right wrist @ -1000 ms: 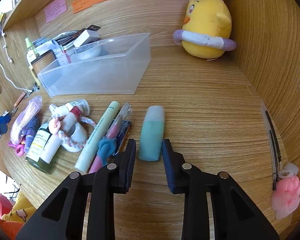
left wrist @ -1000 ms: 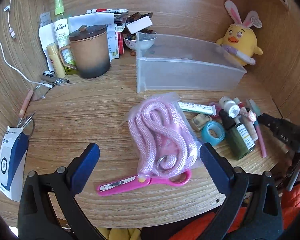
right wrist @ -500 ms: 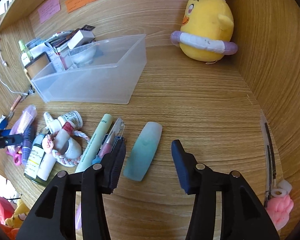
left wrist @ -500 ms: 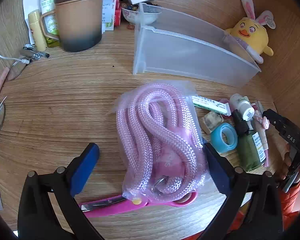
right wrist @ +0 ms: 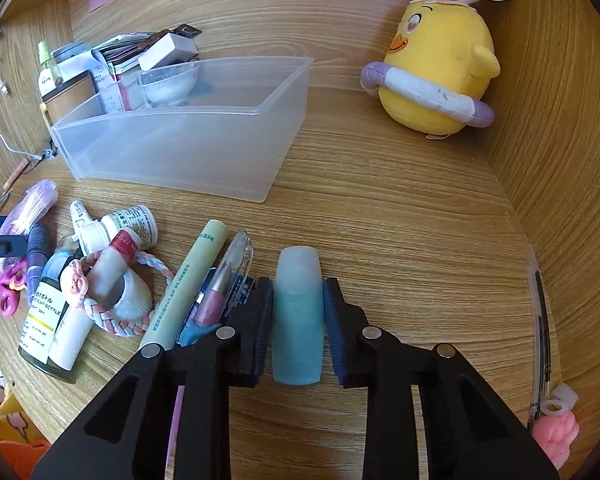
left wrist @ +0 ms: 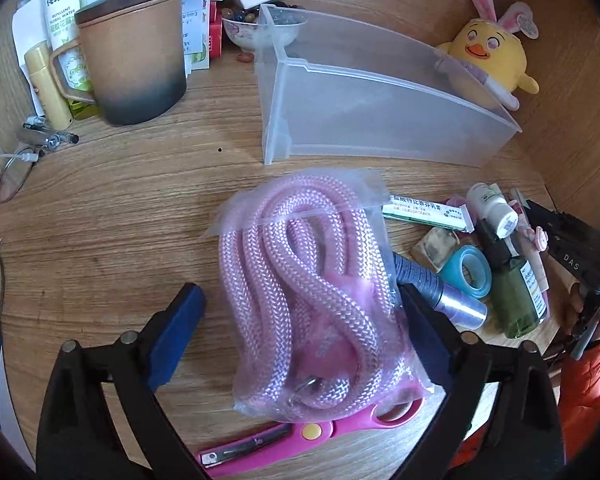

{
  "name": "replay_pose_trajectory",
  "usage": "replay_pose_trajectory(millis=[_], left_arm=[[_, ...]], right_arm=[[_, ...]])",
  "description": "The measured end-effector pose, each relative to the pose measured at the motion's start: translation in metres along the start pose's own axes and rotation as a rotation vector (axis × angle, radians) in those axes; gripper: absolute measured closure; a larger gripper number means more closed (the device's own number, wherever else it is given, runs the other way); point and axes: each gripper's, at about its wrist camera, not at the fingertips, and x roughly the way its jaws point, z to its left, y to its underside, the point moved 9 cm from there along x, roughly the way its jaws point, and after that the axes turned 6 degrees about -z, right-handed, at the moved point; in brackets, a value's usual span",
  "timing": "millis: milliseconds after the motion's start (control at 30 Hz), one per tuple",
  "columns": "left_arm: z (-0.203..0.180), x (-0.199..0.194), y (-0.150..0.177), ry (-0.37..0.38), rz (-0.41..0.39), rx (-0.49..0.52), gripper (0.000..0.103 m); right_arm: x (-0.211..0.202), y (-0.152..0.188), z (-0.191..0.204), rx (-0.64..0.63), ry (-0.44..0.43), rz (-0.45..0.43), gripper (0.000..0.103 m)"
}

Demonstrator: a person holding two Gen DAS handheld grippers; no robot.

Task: Organize objects
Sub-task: 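Grasp the bagged pink rope with the left tool while the right tool grasps the teal bottle, then carry both items into the clear box and open both tools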

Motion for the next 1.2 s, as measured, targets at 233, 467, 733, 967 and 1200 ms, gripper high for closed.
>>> replay_pose_trajectory(millis=[233,467,733,967,1200], left_arm=[[0.003,-0.001,0.001,-0.076,-0.035,0.053,0.047],[0.015,-0.016,-0.007,-0.134,-0.096,0.02,0.049],[0.006,-0.055,-0.041,-0.131,-0.235,0.027,0.049],[-0.016,-0.067,-0.081,-0.087,-0.322,0.037,0.049],[-0.028,-0.056,-0.115,-0.077,-0.335,0.055,0.049]], right_arm=[[-0.002,-0.001,0.002,0.007,-0.002,-0.016,0.08],[-0.023,-0.015,0.005,0.02,-0.012,-0.085,0.08],[-0.051,-0.05,0.013,0.041,-0.053,-0.192,0.08],[-0.062,-0.094,0.03,0.023,-0.07,-0.296,0.08],[-0.055,-0.131,0.052,-0.013,-0.1,-0.335,0.08]])
